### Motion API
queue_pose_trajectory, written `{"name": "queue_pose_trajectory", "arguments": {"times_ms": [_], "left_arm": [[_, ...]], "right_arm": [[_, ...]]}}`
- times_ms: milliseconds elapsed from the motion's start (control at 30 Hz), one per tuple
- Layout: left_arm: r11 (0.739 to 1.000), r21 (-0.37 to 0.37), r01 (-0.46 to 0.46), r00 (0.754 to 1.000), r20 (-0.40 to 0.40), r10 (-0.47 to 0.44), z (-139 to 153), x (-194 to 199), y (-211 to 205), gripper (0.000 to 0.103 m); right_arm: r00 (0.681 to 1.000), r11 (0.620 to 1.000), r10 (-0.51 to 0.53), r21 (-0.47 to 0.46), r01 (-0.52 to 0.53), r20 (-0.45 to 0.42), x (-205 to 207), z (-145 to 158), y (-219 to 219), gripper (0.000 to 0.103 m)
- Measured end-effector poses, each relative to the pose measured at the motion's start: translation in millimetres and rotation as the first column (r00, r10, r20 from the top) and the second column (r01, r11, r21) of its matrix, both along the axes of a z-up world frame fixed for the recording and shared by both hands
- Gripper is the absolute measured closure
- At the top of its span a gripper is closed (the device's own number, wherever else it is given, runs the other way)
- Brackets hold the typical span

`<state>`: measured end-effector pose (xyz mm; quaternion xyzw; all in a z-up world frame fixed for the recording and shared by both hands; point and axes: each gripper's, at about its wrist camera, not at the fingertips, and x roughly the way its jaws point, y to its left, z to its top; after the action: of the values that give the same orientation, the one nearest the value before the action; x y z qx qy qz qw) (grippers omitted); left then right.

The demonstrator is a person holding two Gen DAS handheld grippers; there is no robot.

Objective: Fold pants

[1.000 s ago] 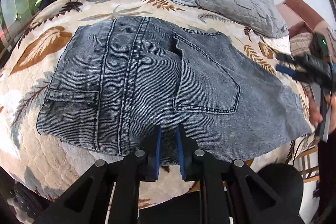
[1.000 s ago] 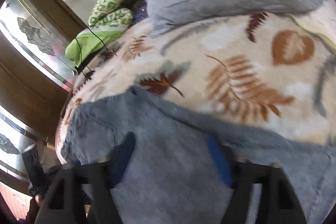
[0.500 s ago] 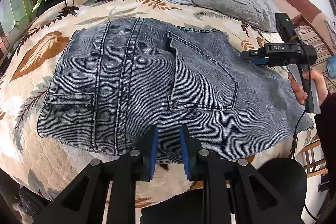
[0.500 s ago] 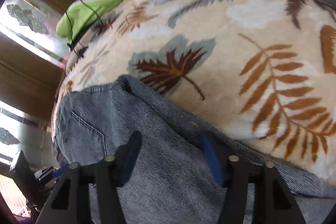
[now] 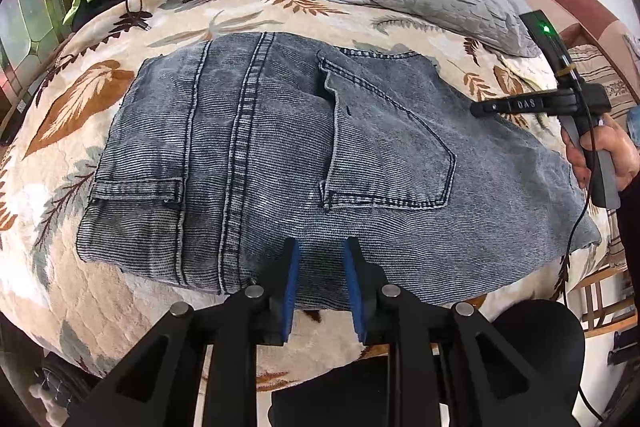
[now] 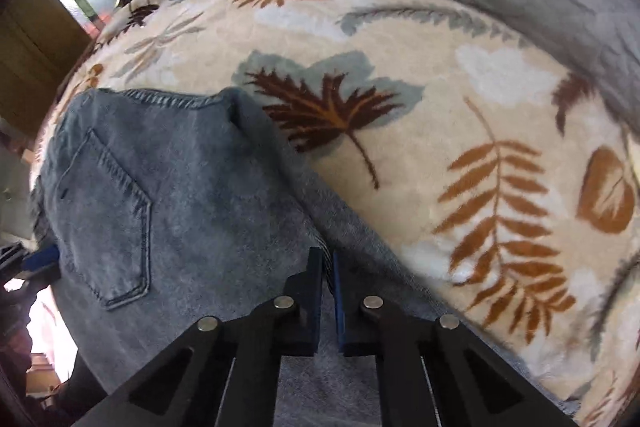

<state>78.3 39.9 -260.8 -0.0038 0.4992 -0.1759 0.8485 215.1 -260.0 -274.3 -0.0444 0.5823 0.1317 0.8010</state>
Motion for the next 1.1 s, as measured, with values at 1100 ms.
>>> {"name": "queue_pose_trajectory", "arguments": {"times_ms": [1100], "left_arm": [[0.988,0.150,-0.038,0.999,0.000,0.038,6,6,-28,0.046]], "right_arm": [[0.816,0.806,-0.578,0.167,0.567,0.016,-233,-12,-226,0.098]]}}
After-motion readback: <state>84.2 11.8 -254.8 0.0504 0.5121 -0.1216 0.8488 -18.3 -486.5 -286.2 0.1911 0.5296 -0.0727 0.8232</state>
